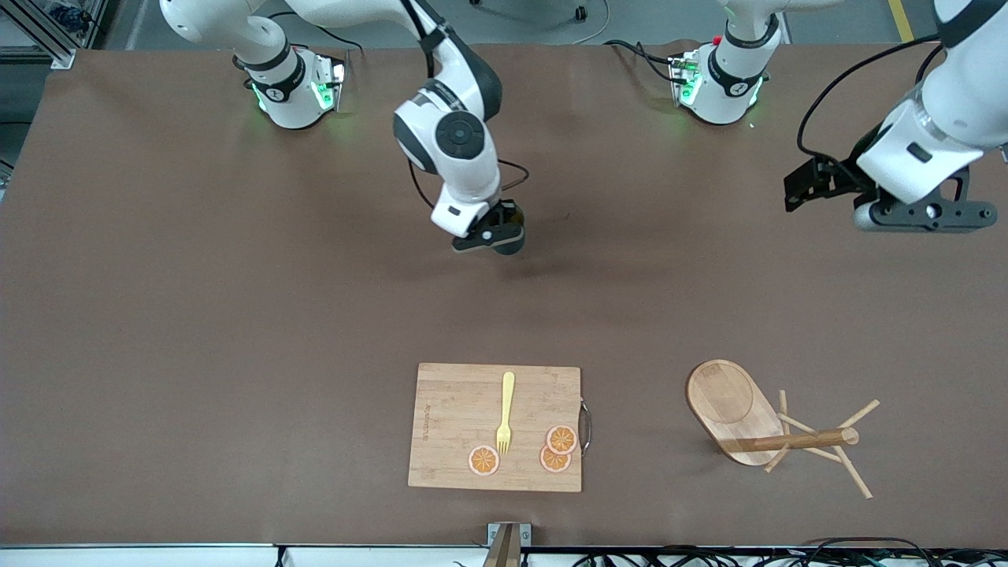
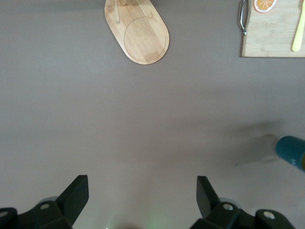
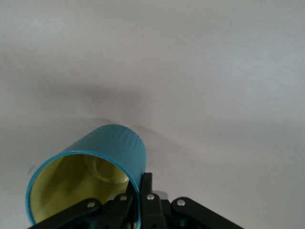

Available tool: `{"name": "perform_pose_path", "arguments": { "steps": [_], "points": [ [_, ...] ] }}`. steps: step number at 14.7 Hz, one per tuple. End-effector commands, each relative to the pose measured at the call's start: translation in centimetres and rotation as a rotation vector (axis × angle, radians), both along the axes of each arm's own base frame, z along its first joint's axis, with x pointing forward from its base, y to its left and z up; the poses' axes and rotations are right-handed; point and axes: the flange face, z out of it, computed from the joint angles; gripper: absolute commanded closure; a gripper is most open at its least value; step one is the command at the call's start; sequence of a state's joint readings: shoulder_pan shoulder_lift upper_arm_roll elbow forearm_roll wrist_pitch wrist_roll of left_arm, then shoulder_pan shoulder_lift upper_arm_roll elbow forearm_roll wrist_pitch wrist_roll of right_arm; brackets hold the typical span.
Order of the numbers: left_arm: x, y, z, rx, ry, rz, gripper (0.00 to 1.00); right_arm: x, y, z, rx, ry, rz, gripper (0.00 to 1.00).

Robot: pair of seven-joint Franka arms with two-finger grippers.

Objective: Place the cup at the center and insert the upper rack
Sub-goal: 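Carry the mug to the table center while the left gripper approaches, then release the mug with the right gripper while the left gripper moves over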

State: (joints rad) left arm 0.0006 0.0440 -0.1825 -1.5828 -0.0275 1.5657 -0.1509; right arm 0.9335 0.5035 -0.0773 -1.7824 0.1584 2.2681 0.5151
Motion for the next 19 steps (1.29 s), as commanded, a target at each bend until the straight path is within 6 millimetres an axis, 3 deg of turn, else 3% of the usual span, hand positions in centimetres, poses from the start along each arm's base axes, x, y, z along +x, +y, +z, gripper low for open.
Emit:
{"name": "perform_pose_path", "arguments": {
  "steps": [1,2,3,4,8,12,15,19],
  "points": [
    [0.9,-0.1,-1.7,-0.009,-0.018,0.012,0.00,1.0,2.7,-2.0,-0.018,-0.025,0.018,0.91],
    [1.1,-0.1,-2.3,-0.009,-0.026,0.013,0.00,1.0,2.7,-2.1,-0.034,-0.040,0.037,0.84],
    [1.4,0.0,-3.1,-0.011,-0.032,0.015,0.00,1.1,2.6,-2.1,-0.039,-0.038,0.032,0.54],
    [1.6,0.0,-3.7,-0.011,-0.052,0.016,0.00,1.5,2.2,-2.1,-0.040,-0.037,0.023,0.02],
    [1.8,-1.1,-5.4,-0.013,-0.069,0.046,0.00,2.8,1.9,0.5,-0.035,-0.032,0.020,0.00],
    [0.7,-7.1,-6.7,-0.016,-0.046,0.168,0.00,5.4,-0.8,8.4,-0.052,0.020,0.038,0.00],
    [-1.1,-14.6,-8.4,-0.030,-0.029,0.209,0.00,8.5,-6.9,13.6,-0.049,0.054,0.099,0.00],
    [-5.2,-24.1,-11.5,0.049,-0.036,0.286,0.02,13.7,-21.0,19.8,-0.059,0.119,0.014,0.00]
  ]
}}
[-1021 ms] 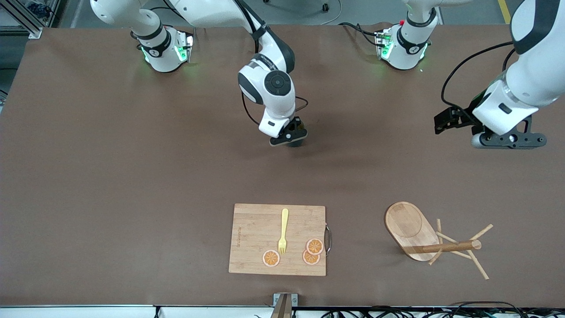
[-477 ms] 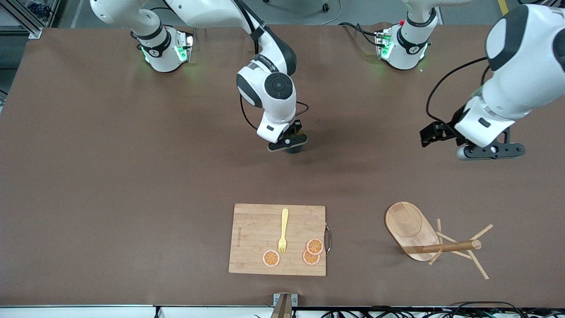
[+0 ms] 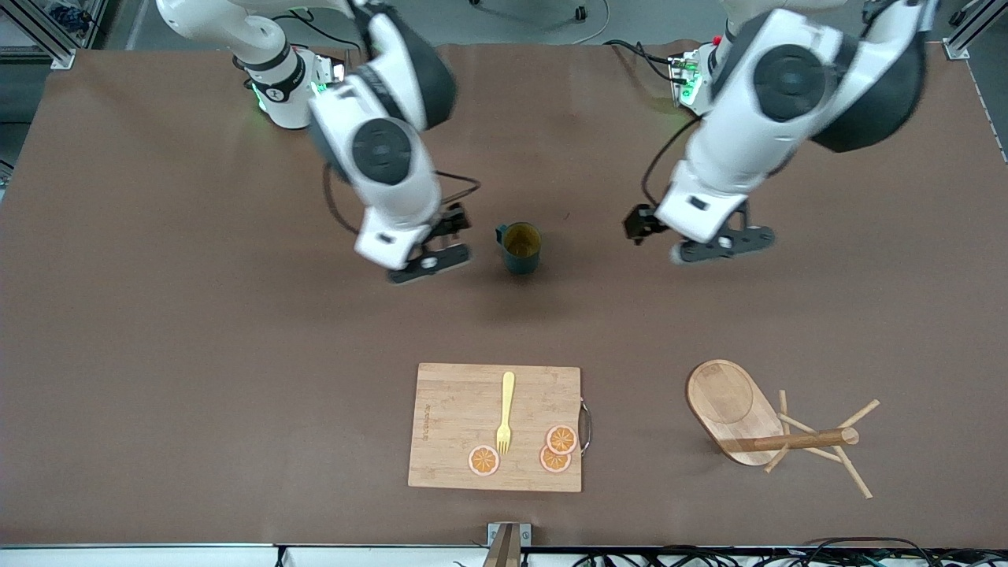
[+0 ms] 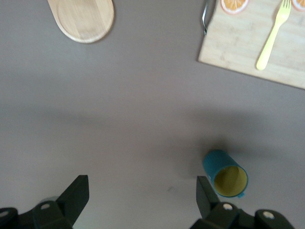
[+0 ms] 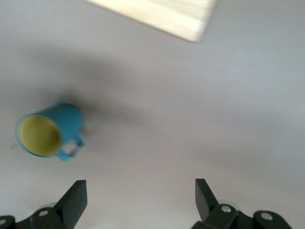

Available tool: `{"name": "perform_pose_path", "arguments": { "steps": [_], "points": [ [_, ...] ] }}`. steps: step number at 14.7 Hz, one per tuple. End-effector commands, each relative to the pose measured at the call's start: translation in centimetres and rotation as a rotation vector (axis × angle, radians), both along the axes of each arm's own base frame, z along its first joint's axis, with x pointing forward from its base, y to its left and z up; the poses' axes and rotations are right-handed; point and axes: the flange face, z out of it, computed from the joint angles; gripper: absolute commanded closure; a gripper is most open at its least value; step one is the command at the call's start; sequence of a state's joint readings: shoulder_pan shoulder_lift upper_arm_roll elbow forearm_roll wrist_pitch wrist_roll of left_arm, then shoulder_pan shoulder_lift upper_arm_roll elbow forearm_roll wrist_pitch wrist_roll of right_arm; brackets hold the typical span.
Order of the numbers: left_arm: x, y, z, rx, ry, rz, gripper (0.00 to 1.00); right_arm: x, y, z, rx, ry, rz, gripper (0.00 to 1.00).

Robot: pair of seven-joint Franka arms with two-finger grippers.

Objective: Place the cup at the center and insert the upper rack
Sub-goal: 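Release the mug with the right gripper while the left gripper moves over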

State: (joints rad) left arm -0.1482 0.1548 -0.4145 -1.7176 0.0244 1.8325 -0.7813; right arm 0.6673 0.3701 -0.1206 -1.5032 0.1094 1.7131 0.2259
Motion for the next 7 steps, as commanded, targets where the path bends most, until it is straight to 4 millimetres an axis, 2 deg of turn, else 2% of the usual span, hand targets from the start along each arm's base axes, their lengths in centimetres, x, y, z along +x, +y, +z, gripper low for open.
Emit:
{"name": "perform_pose_path", "arguments": {
  "steps": [1,3,5,7],
  "points": [
    [-2.5,-5.9,-2.5,0.039,-0.018,0.069,0.02,2.5,-10.7,4.0,0.013,0.029,-0.063,0.00],
    [-4.6,-10.2,-4.6,0.059,-0.029,0.120,0.03,4.6,-19.3,5.5,0.044,0.038,-0.049,0.00],
    [-7.4,-14.5,-7.1,0.079,-0.049,0.170,0.04,5.6,-26.0,6.2,0.044,0.035,-0.117,0.00],
    [-9.9,-18.5,-9.8,0.118,-0.084,0.231,0.05,5.8,-30.2,7.2,-0.019,0.012,-0.161,0.00]
  ]
}}
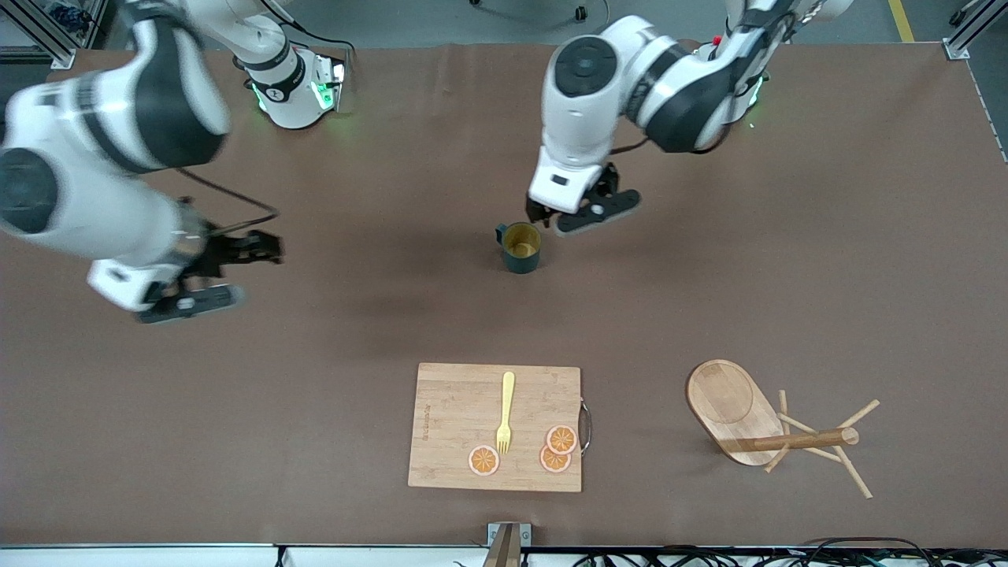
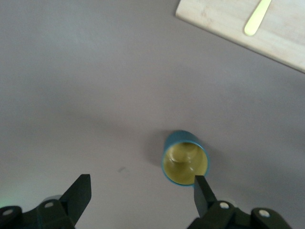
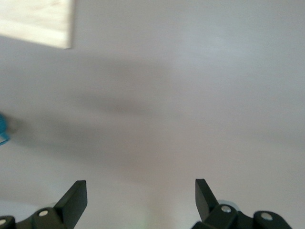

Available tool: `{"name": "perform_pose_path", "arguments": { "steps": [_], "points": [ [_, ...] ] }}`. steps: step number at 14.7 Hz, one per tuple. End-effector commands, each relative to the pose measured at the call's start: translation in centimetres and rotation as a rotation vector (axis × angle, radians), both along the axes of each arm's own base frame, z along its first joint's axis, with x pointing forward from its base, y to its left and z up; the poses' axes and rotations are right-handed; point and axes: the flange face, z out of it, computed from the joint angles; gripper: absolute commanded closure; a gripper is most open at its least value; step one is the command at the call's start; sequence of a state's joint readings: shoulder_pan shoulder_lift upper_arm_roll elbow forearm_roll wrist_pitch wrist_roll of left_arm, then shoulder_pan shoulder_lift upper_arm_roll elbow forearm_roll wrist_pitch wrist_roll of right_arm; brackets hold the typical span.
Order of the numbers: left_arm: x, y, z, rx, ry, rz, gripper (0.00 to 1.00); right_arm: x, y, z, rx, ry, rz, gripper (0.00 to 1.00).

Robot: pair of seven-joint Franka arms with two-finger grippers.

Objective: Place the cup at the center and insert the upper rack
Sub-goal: 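Release the mug with the right gripper while the left gripper moves over, then lower the left gripper around the teal mug's handle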

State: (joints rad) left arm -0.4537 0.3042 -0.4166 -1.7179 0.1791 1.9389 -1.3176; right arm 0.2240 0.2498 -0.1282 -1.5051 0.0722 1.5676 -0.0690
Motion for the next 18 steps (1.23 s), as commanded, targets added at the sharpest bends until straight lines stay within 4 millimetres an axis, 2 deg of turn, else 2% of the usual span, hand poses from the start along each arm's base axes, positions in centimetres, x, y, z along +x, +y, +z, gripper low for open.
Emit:
{"name": "perform_pose_path", "arguments": {
  "steps": [1,3,5,6,8,12,15,18],
  "points": [
    [-2.5,-5.2,-3.6,0.047,-0.054,0.086,0.06,-0.8,-4.2,1.1,-0.056,-0.009,-0.047,0.00],
    [-5.2,-9.2,-6.7,0.071,-0.082,0.137,0.07,-0.6,-7.9,2.1,-0.058,-0.020,-0.108,0.00],
    [-6.7,-12.8,-9.5,0.077,-0.116,0.197,0.10,-0.4,-11.2,5.4,-0.050,-0.049,-0.165,0.00],
    [-7.7,-14.0,-10.9,0.087,-0.130,0.215,0.12,-0.7,-12.0,6.1,-0.058,-0.030,-0.177,0.00],
    [-9.8,-15.5,-13.5,0.126,-0.202,0.240,0.14,-0.6,-12.1,7.2,-0.064,-0.047,-0.178,0.00],
    [-12.9,-16.9,-17.8,0.201,-0.335,0.261,0.17,-0.6,-11.1,7.1,-0.044,-0.043,-0.154,0.00],
    [-13.6,-18.1,-20.6,0.243,-0.492,0.287,0.19,-1.3,-9.6,7.0,-0.063,-0.005,-0.134,0.00],
    [-14.1,-17.2,-23.2,0.341,-0.551,0.273,0.19,-2.8,-9.8,8.2,-0.059,0.015,-0.134,0.00]
  ]
}}
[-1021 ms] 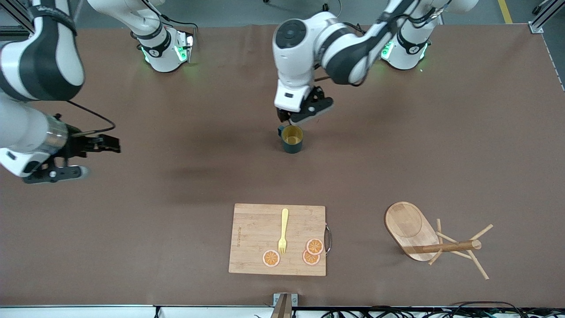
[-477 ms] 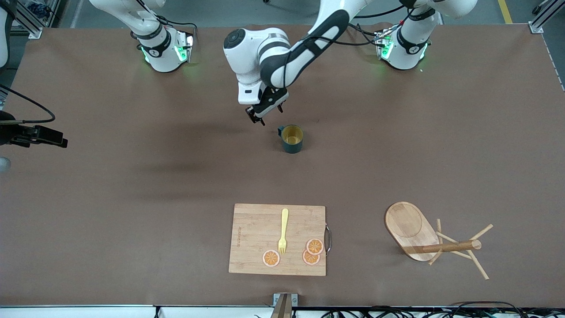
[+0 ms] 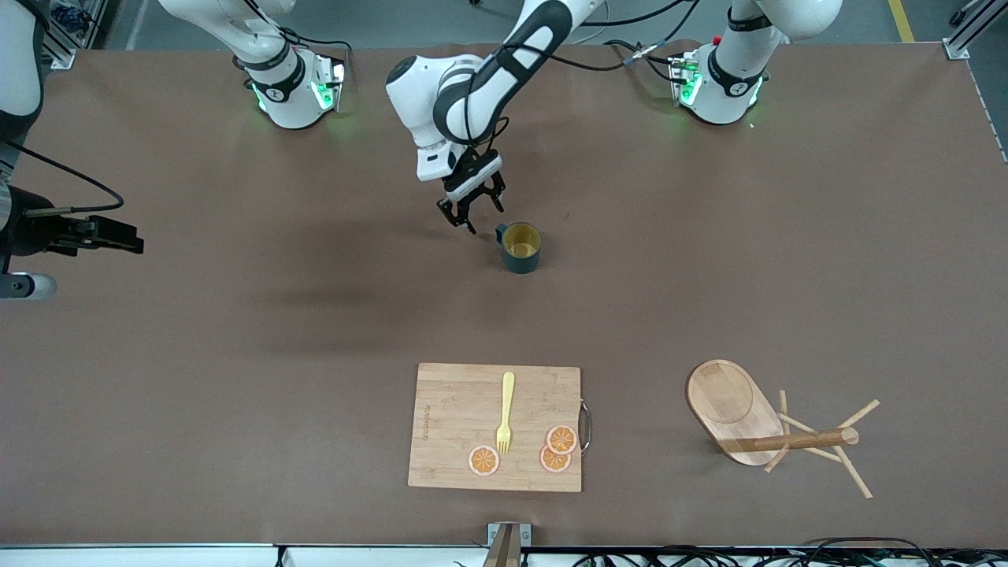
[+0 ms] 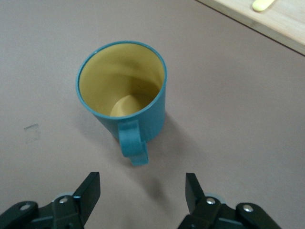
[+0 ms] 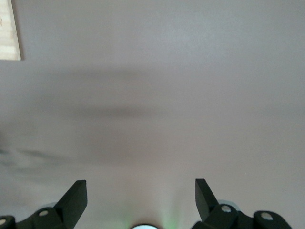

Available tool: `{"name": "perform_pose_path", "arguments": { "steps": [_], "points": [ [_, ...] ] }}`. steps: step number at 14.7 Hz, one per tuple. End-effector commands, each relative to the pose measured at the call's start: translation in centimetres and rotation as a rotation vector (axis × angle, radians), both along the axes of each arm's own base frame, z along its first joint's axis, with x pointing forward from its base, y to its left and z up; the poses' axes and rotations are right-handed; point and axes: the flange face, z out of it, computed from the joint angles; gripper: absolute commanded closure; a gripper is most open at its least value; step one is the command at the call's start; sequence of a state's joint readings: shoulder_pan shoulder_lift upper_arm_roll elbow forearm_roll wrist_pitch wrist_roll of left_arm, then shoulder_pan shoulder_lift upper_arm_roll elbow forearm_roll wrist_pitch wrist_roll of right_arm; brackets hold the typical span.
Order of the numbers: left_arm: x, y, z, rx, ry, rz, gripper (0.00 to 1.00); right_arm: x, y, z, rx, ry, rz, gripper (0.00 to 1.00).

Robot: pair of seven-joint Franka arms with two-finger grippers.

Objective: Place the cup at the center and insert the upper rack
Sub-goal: 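Lower the left gripper around the teal mug's handle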

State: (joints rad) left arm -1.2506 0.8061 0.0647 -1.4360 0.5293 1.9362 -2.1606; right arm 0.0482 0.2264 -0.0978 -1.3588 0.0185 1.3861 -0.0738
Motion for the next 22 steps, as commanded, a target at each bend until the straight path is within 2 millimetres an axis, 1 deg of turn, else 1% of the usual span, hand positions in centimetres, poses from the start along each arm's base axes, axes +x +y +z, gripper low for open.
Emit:
{"name": "perform_pose_path", "arguments": {
  "steps": [1,2,3,5,7,8,12,14,15,16,17,19,20,21,22],
  "points": [
    [0.1,0.4,-2.3,0.117,-0.075,-0.004,0.19,-2.6,-0.5,1.5,-0.014,0.000,-0.008,0.00],
    [-0.2,0.7,-3.2,0.154,-0.083,-0.006,0.20,-3.5,-0.6,1.8,-0.011,-0.009,-0.010,0.00],
    [-0.3,0.6,-3.3,0.152,-0.095,0.008,0.21,-4.4,-0.6,2.2,-0.008,-0.026,-0.006,0.00],
    [-0.1,0.0,-2.8,0.115,-0.125,0.046,0.24,-5.8,-0.9,2.8,-0.004,-0.061,-0.005,0.00],
    [0.2,0.0,-2.7,0.111,-0.134,0.050,0.27,-6.5,-1.0,3.5,-0.003,-0.072,-0.005,0.00],
    [0.7,0.1,-2.7,0.115,-0.144,0.051,0.31,-6.8,-1.2,4.0,-0.002,-0.083,-0.005,0.00],
    [1.0,0.3,-3.2,0.131,-0.166,0.037,0.39,-7.7,-1.3,5.9,-0.010,-0.118,-0.003,0.00],
    [1.0,0.4,-3.4,0.123,-0.176,0.055,0.44,-8.7,-1.3,7.4,-0.009,-0.144,-0.003,0.00],
    [1.0,0.4,-3.4,0.117,-0.180,0.062,0.49,-9.1,-1.3,7.9,-0.004,-0.150,-0.007,0.00],
    [0.9,0.3,-3.4,0.117,-0.179,0.061,0.59,-9.2,-1.3,7.9,0.004,-0.147,-0.008,0.00],
    [0.9,0.3,-3.4,0.118,-0.178,0.058,0.74,-9.3,-1.3,8.0,0.005,-0.147,-0.008,0.00],
    [1.0,0.3,-2.8,0.115,-0.177,0.057,0.96,-9.4,-1.3,8.1,0.005,-0.149,-0.008,0.00],
    [1.1,0.1,-2.1,0.107,-0.177,0.054,0.99,-9.4,-1.4,8.1,0.005,-0.147,-0.010,0.00],
    [1.4,0.0,-0.8,0.098,-0.176,0.052,0.99,-9.5,-1.4,8.1,0.005,-0.147,-0.010,0.00],
    [1.9,-0.2,1.4,0.074,-0.170,0.053,0.99,-9.5,-1.3,8.1,0.007,-0.141,-0.008,0.00]
  ]
}}
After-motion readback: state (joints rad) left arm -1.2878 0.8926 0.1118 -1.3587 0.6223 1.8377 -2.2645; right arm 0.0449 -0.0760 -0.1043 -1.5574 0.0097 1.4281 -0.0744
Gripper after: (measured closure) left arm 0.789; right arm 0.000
